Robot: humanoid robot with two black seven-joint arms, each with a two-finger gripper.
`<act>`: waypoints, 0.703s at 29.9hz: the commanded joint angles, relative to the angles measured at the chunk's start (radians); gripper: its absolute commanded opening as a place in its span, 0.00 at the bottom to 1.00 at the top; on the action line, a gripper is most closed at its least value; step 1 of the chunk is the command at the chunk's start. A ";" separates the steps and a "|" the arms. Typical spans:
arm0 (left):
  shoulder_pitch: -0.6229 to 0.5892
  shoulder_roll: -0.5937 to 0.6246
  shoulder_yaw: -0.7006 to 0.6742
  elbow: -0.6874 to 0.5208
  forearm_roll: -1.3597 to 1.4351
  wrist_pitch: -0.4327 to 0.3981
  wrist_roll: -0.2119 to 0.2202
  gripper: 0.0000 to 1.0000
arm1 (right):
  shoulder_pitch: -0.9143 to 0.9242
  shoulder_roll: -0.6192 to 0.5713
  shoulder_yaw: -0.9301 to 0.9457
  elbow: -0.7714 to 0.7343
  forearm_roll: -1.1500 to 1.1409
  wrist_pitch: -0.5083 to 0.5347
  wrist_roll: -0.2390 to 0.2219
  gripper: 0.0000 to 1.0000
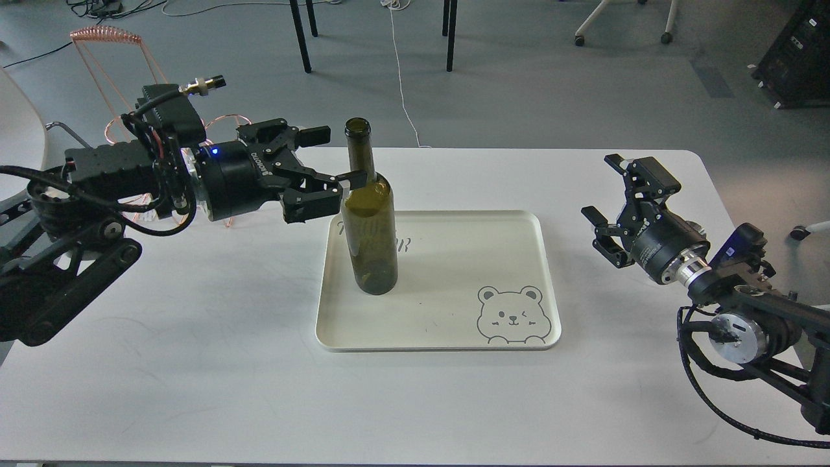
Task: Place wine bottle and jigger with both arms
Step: 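Close the left gripper around the neck of the green wine bottle, then lift the bottle with the left gripper and carry it over the copper rack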
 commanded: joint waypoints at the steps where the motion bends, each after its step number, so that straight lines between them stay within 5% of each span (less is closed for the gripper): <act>1: -0.023 -0.025 0.022 0.027 -0.003 0.000 0.000 0.98 | 0.000 -0.001 0.000 0.000 0.000 0.000 0.000 0.98; 21: -0.055 -0.091 0.027 0.075 -0.001 0.006 0.000 0.82 | -0.002 -0.001 0.000 -0.003 -0.003 -0.005 0.000 0.98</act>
